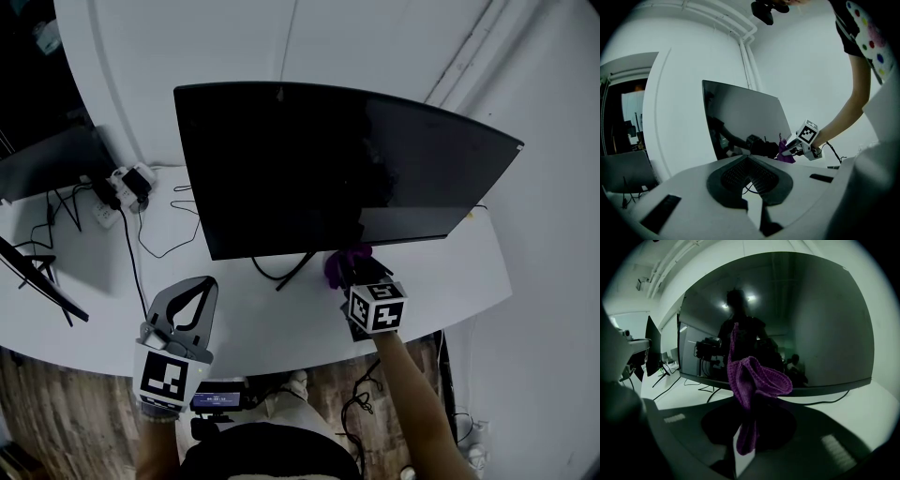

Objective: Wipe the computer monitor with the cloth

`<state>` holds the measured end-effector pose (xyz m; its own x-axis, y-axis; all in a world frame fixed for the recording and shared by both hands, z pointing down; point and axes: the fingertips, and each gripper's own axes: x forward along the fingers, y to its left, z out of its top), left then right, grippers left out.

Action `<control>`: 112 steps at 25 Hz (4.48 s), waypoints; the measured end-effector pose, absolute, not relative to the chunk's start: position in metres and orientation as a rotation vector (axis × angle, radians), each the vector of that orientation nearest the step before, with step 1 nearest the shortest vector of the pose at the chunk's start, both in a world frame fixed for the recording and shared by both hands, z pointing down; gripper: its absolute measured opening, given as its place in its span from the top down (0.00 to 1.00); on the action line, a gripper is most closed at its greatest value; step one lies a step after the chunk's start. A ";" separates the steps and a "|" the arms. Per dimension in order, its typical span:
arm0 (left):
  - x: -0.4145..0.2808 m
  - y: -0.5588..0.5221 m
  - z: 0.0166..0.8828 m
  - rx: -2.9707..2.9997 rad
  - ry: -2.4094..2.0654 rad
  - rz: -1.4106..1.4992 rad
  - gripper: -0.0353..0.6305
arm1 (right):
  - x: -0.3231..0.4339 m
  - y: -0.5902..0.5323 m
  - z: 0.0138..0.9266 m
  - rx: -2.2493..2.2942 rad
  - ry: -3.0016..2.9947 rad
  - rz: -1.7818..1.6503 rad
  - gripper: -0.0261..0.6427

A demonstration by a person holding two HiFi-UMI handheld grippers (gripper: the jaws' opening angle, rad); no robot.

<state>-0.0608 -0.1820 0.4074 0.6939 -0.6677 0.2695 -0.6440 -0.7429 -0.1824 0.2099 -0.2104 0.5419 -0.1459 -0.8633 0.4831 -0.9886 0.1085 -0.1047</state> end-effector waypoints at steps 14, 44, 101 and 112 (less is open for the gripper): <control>-0.094 -0.186 0.398 -2.809 1.146 -0.436 0.94 | 0.129 -0.217 0.539 1.674 -2.203 0.549 0.87; -0.162 -0.193 0.405 -2.795 1.246 -0.414 0.94 | -0.036 -0.236 0.538 1.383 -2.348 0.504 0.87; -0.169 -0.182 0.377 -2.719 1.367 -0.330 0.94 | -0.092 -0.268 0.406 1.315 -2.549 0.318 0.87; -0.156 -0.175 0.363 -2.696 1.351 -0.303 0.94 | -0.083 -0.274 0.334 1.382 -2.663 0.236 0.87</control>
<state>-0.1556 -0.1747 0.3631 0.5839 -0.8016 0.1280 -0.7797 -0.5977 -0.1867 -0.0831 -0.2743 0.3343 -0.5712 -0.7990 0.1881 -0.8196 0.5676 -0.0777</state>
